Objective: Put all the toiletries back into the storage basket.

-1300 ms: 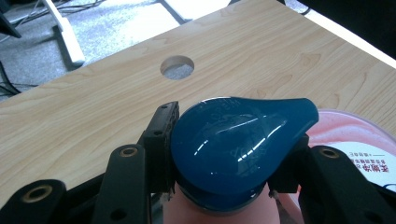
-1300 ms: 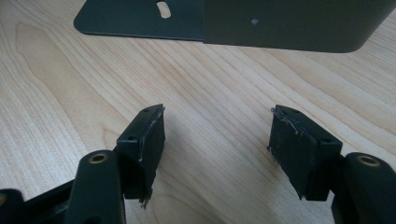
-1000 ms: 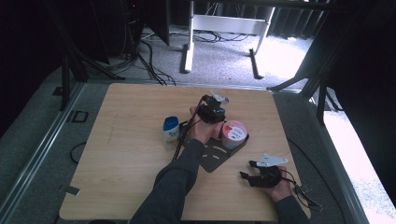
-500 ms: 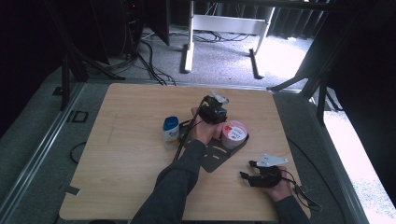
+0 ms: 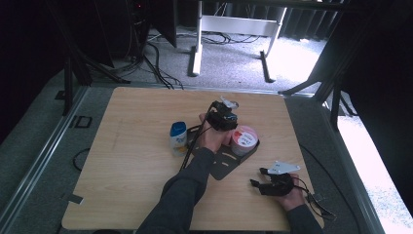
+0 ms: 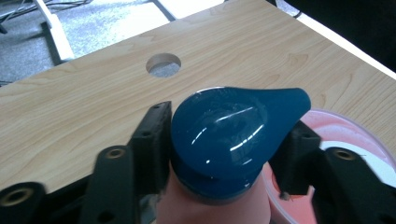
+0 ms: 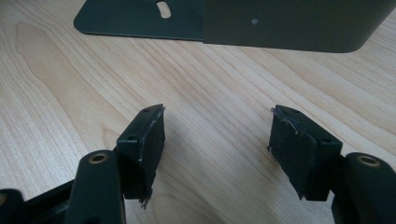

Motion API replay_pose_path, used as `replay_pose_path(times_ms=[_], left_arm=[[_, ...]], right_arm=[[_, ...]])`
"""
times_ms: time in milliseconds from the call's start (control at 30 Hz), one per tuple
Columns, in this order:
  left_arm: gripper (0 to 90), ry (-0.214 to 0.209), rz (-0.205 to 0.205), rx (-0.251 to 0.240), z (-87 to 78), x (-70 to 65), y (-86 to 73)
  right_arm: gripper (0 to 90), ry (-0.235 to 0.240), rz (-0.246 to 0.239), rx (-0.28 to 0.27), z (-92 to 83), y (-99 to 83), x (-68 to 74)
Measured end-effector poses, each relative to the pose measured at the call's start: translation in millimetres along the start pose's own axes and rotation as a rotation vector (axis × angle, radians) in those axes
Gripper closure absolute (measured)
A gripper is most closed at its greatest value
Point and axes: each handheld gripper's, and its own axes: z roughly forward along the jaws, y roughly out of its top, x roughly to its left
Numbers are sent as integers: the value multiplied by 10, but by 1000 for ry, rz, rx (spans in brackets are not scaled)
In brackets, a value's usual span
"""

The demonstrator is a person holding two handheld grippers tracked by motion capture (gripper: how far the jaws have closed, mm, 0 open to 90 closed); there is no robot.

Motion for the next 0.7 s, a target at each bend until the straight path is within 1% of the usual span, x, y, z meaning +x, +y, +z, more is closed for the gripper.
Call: replay_pose_path(times_ms=[133, 267, 400, 467, 500, 567, 633, 700], left_arm=[[409, -11, 3, -5, -42, -3, -11], [395, -15, 3, -9, -98, 0, -29], [396, -17, -6, -10, -162, 30, -57], [396, -20, 0, -5, -188, 38, -66], [397, -34, -1, -5, -210, 40, -78], [405, -33, 10, -3, -233, 38, -93], [408, -43, 7, 1, -258, 47, -117], [412, -42, 10, 1, -279, 57, -142]], right_arm=[[354, 0, 0, 0, 0, 0, 0], [354, 0, 0, 1, -1, 0, 0], [354, -1, -1, -1, 0, 0, -1], [354, 0, -1, 0, 0, 0, -1], [354, 0, 0, 0, 0, 0, 0], [354, 0, 1, 1, 0, 0, 1], [354, 1, 1, 1, -1, 0, 1], [354, 1, 1, 1, -1, 0, 1]])
